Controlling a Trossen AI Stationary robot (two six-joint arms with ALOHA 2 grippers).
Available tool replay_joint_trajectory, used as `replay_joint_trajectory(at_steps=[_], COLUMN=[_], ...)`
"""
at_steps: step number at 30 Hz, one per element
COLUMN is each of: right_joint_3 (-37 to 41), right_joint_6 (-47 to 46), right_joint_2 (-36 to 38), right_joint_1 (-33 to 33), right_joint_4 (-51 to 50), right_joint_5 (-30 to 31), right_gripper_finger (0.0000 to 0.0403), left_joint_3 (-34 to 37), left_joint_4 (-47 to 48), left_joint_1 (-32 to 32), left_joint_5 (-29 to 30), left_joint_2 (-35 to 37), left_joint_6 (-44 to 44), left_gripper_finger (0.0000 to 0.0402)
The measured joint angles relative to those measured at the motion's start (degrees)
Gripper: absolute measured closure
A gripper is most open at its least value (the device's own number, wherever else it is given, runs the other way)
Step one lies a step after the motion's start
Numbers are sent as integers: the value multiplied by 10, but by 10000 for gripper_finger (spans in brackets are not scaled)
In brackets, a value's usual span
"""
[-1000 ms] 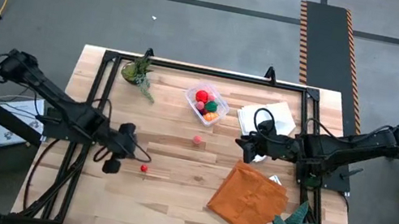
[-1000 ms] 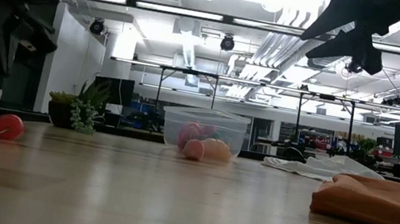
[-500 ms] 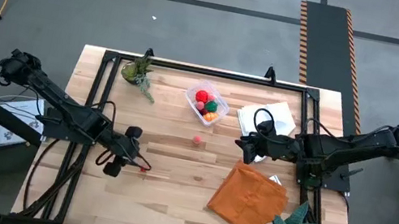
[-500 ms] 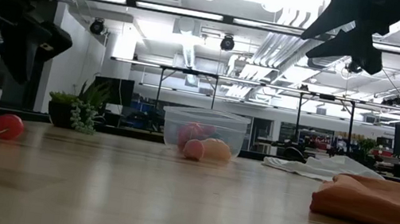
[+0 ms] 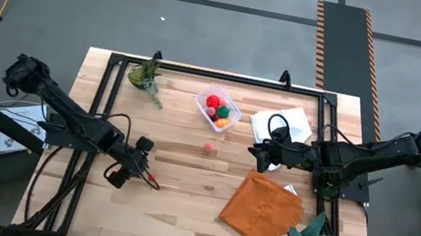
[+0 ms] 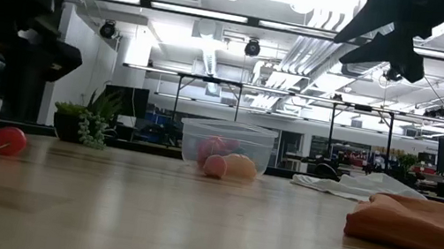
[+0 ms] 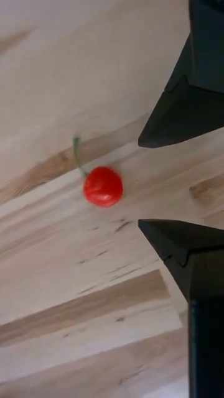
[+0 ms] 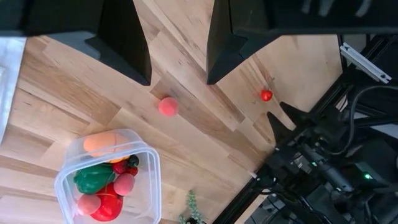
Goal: Pick and placing Produce into tupperware
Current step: Put the red cherry into the transparent bin
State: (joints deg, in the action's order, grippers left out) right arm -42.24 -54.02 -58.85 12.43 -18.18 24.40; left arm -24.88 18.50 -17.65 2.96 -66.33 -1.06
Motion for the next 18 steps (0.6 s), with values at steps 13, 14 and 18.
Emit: replay_joint_trajectory(at_steps=[13, 14, 18], right_joint_3=[0, 0, 0], right_joint_6=[0, 0, 0], right_joint_2=[0, 0, 0], right_joint_1=[0, 0, 0], right_joint_4=[3, 3, 3], right_joint_5=[0, 0, 0], right_gripper_finger=[259, 259, 259], left_joint_3=[0, 0, 0], left_joint_4=[-68, -73, -94], left_joint_1=[0, 0, 0], left_joint_5=[7, 7, 7], left_joint_2=[-53, -54, -53], left_joint_6=[-3, -6, -22], left_gripper_finger=[199, 196, 184])
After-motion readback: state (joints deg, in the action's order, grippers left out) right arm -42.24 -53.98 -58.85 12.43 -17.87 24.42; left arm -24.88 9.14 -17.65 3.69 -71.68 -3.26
